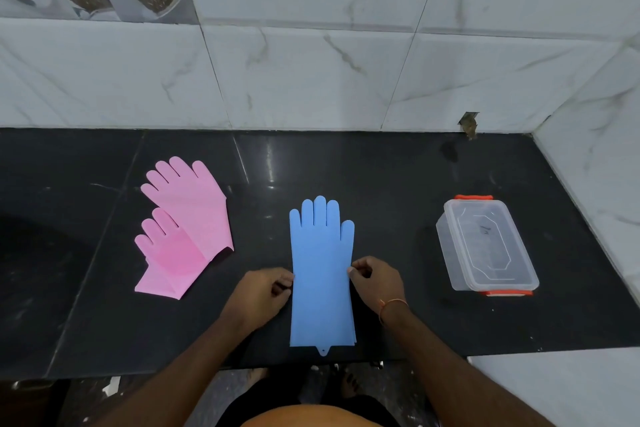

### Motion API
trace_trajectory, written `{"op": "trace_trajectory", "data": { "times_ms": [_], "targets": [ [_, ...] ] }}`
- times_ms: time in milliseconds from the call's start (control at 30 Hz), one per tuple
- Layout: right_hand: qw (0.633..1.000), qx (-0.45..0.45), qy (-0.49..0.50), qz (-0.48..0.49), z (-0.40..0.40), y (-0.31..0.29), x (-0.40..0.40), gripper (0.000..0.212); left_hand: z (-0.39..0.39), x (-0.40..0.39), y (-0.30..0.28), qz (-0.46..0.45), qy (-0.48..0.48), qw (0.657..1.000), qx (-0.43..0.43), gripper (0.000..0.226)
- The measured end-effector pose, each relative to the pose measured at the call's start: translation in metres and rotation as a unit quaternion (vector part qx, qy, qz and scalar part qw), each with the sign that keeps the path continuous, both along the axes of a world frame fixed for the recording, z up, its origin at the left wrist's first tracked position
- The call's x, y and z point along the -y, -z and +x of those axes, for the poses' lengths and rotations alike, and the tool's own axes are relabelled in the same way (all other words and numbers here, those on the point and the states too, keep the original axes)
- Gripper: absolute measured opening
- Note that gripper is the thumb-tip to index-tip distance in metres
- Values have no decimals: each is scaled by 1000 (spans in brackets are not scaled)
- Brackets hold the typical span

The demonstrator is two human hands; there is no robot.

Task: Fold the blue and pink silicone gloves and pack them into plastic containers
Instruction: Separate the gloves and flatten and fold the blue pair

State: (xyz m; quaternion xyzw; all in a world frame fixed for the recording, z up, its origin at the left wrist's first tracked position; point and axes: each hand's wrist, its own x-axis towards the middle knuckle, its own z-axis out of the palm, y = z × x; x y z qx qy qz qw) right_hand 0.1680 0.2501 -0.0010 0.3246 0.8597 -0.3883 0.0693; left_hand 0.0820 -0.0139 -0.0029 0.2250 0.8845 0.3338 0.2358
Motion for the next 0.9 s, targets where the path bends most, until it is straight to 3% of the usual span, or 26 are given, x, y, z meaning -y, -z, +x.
{"op": "trace_trajectory", "data": {
  "times_ms": [200,367,433,500,600,667,767,833,900],
  "targets": [
    [1000,-4,3,31,-5,-1,3,17,11,10,4,-41,139,984,-107,37],
    [1000,-3,-16,10,-6,-6,-3,15,7,13,3,-68,193,972,-120,43],
    [996,-17,-69,57,-2,-12,-8,10,7,16,1,-76,207,967,-126,41],
    [969,-60,-194,141,6,-17,-18,11,8,16,3,-86,213,963,-140,37],
    [878,-83,-424,207,18,-15,-36,28,4,14,11,-57,219,956,-186,31],
    [828,-61,-509,225,23,-11,-43,36,1,12,14,-52,272,939,-204,31],
    [803,-106,-524,263,23,-8,-42,31,-6,14,8,-56,303,924,-227,23],
    [795,-152,-515,281,22,-3,-41,25,-7,16,11,-53,345,886,-306,23],
    [787,-170,-513,295,22,2,-39,25,-8,15,14,-46,354,871,-338,24]
  ]
}}
